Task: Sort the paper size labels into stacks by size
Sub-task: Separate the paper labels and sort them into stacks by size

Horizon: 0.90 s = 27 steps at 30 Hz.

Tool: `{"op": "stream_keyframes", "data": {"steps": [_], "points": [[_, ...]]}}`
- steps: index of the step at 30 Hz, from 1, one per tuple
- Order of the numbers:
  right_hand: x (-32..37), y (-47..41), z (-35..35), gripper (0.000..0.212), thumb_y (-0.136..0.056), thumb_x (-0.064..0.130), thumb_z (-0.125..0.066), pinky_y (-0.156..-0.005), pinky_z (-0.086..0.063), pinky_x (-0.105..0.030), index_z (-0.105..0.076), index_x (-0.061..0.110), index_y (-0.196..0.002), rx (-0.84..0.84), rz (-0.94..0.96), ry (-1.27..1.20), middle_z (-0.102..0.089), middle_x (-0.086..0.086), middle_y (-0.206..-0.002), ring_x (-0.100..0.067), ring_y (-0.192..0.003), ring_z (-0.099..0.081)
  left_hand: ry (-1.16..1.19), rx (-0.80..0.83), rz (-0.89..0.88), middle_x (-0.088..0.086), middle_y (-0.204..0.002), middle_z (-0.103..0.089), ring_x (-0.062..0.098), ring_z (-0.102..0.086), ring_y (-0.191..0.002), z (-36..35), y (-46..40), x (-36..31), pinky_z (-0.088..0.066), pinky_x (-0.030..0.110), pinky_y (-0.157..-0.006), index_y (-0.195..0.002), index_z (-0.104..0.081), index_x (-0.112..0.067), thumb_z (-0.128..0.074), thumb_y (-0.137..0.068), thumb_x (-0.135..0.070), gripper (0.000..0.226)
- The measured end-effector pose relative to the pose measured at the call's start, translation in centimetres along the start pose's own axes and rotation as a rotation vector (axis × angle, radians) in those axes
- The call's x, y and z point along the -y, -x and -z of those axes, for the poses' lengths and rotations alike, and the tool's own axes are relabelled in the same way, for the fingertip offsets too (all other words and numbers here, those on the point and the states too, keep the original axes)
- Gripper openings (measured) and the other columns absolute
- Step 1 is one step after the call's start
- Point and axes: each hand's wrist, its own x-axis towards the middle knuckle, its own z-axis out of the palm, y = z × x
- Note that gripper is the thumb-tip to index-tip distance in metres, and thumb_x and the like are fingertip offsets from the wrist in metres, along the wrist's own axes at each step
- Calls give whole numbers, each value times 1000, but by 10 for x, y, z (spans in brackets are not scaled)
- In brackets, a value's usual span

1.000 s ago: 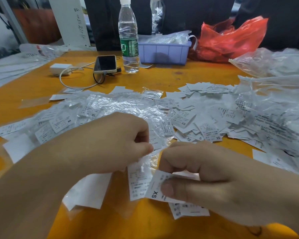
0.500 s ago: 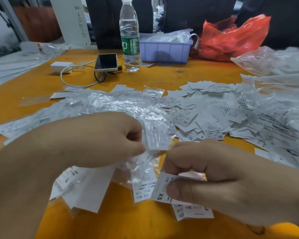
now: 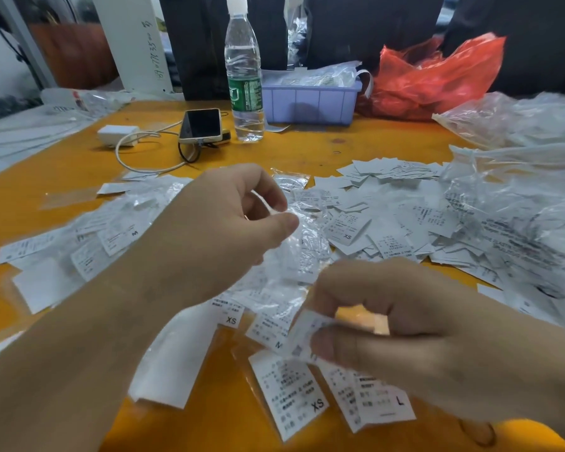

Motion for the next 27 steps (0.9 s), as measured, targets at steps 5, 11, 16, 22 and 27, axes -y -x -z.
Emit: {"op": "stream_keyframes", "data": {"steps": [5,11,16,22,27], "points": [[-16,7,12,18,-79,27,-66,-68,-50,-36,-69,9,-79,-345,64,-456,-68,-4,-78,-20,-73,-64,115,52,-48,-9,-67,-68,9,-62,-59,-9,2,0,-53,28,-55,-90,-61,-32,-75,-77,-34,19],[-20,1,15,23,-75,17,-67,-80,-55,-36,-66,-4,-84,-303,11,-696,-71,-22,-105,-33,-92,-67,410,141,-13,7,-73,-71,25,-67,-66,-17,2,-4,-53,23,-50,-95,-63,-24,-80,-68,-35,34],[-19,1,15,13,-75,13,-67,-66,-55,-24,-69,0,-75,-297,55,-744,-73,-13,-83,-19,-74,-67,457,125,-14,5,-73,-74,21,-67,-67,-21,1,-3,-54,23,-58,-92,-64,-24,-76,-64,-39,34],[-17,1,16,8,-69,8,-78,-58,-51,-18,-71,7,-66,-465,49,-744,-69,-9,-71,-16,-66,-64,51,297,1,-23,-91,-68,-7,-61,-78,-5,-4,7,-46,18,-65,-94,-64,-44,-54,-58,-83,54],[-15,2,18,7,-66,15,-66,-57,-52,-18,-67,11,-61,-505,9,-753,-71,-9,-73,-15,-66,-65,-403,399,48,-49,-104,-31,-14,-33,-102,7,-4,10,-33,20,-82,-98,-33,-75,-72,-41,-82,70]]}}
